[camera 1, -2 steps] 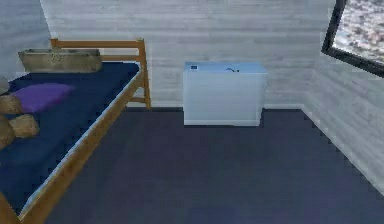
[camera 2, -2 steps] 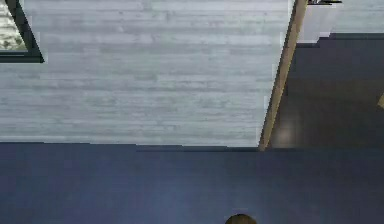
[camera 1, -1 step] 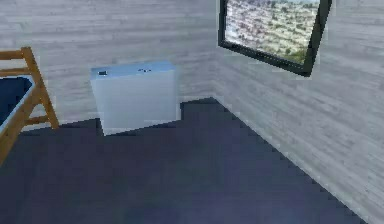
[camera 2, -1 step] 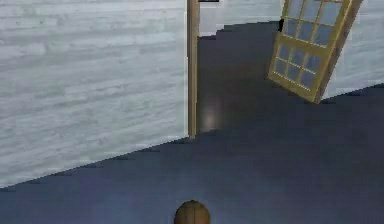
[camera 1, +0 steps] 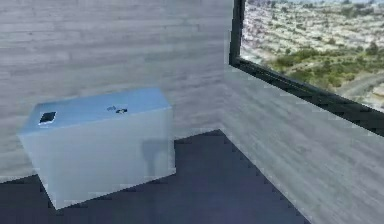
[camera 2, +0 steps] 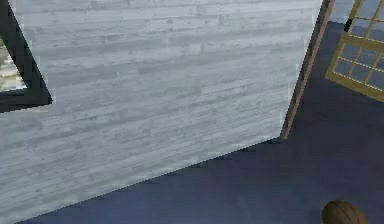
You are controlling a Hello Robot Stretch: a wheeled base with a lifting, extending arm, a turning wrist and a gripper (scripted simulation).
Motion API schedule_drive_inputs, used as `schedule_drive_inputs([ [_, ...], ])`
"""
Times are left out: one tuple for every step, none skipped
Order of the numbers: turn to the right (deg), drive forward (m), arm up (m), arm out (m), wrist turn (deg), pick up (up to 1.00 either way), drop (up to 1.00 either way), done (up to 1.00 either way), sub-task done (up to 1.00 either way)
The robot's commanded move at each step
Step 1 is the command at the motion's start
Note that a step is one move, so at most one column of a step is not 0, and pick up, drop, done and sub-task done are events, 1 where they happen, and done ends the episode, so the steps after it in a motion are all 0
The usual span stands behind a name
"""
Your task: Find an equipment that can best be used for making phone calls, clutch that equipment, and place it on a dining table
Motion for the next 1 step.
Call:
schedule_drive_inputs([
  [3.0, 0.0, 0.0, 0.0, 0.0, 0.0, 0.0, 0.0, 0.0],
])
